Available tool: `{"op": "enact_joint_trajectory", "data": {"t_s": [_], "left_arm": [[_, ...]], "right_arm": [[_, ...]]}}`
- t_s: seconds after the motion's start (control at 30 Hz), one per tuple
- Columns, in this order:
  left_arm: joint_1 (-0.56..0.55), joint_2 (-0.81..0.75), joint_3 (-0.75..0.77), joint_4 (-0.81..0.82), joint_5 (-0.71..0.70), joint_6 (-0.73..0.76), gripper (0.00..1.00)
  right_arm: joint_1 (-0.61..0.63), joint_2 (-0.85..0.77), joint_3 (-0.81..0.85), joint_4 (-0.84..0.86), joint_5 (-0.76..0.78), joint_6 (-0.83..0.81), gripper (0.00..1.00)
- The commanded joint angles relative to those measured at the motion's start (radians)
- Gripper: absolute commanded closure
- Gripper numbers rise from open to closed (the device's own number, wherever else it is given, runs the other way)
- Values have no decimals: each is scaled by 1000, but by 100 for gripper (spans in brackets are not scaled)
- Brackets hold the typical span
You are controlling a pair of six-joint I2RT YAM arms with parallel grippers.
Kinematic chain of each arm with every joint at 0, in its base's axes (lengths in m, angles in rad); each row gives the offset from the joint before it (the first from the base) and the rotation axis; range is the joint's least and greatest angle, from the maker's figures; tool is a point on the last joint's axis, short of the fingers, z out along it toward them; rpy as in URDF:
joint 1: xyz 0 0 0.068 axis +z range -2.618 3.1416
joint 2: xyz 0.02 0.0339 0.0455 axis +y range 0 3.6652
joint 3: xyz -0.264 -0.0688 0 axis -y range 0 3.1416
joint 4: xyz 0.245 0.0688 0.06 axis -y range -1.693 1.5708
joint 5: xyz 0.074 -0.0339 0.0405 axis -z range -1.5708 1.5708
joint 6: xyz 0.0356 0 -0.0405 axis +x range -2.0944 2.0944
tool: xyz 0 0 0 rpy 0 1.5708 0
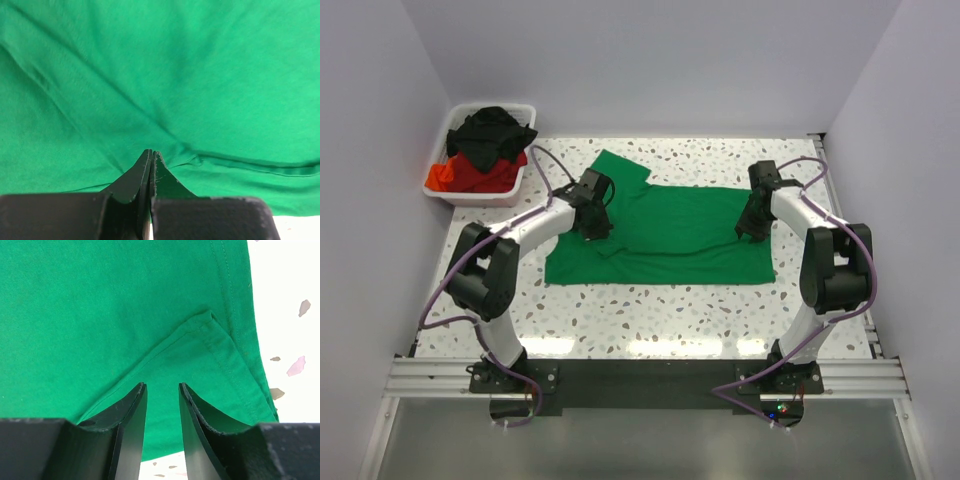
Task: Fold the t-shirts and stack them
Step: Fold the tshirt
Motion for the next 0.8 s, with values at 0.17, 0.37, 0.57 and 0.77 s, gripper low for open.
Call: {"op": "enact_joint_trajectory", "data": {"t_s": [0.17,0.37,0.57,0.77], "left_arm": [[-12,74,143,16,-13,64,100],[-20,41,139,-78,-49,65,99],[-21,-37,43,-115,-94,15,80],[-31,-56,18,-139,-80,-12,73]], "right_arm": [[6,-56,8,-10,4,14,64],[8,-50,16,-13,5,14,64],[8,-36,22,-12,-3,11,64],[8,-35,19,-9,-4,5,64]]}}
